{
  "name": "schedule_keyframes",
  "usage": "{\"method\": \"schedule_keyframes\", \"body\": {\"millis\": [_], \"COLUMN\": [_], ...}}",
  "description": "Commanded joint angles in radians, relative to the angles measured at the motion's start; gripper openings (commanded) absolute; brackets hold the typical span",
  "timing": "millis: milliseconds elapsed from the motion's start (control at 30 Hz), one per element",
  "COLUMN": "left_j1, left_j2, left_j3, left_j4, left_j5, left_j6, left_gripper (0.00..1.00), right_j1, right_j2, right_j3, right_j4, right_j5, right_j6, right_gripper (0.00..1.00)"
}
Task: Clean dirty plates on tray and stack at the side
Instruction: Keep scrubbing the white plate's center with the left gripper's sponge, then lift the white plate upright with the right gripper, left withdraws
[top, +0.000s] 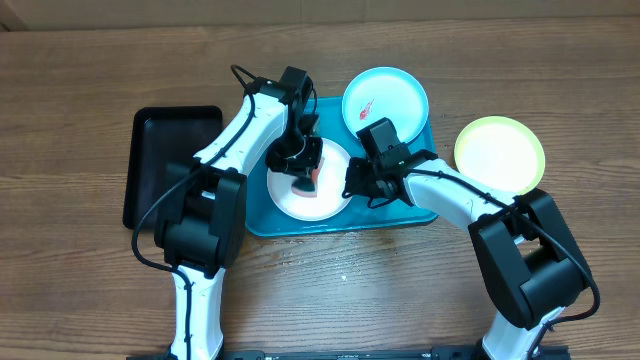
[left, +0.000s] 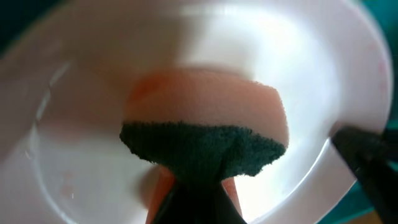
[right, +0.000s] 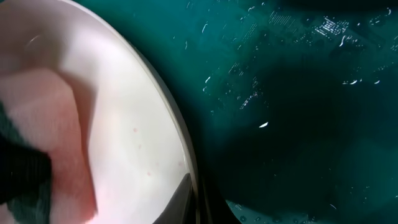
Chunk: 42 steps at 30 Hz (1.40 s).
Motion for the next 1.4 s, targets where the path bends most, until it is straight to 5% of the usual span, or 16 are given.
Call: {"method": "schedule_keyframes", "body": {"millis": [0, 300, 800, 1067, 1367], "left_j1": [0.003, 0.002, -0.017, -0.016, -0.016], "left_j2": [-0.008, -0.008, -0.008, -0.008, -0.008], "left_j3": [-0.005, -0.005, -0.005, -0.005, -0.005], "left_j4": [0.054, 0.05, -0.19, -0.077, 0.1], "left_j5": [-0.035, -0.447, -0.188, -0.021, -0.164], "left_j6": [0.026, -0.092, -0.027, -0.004, -0.056], "left_gripper": [0.04, 0.04, 0.04, 0.05, 0.04], "right_j1": [0.002, 0.002, 0.002, 0.002, 0.002], "right_j2": [0.024, 0.024, 0.024, 0.024, 0.024], "right_j3": [0.011, 0.011, 0.011, 0.011, 0.011], "right_j4": [-0.006, -0.005, 0.001, -0.003, -0.018], "right_j5": [0.01, 0.01, 0.01, 0.01, 0.009], "right_j6": [0.0, 0.0, 0.0, 0.0, 0.0], "right_gripper": [0.04, 0.04, 0.04, 0.04, 0.04]}}
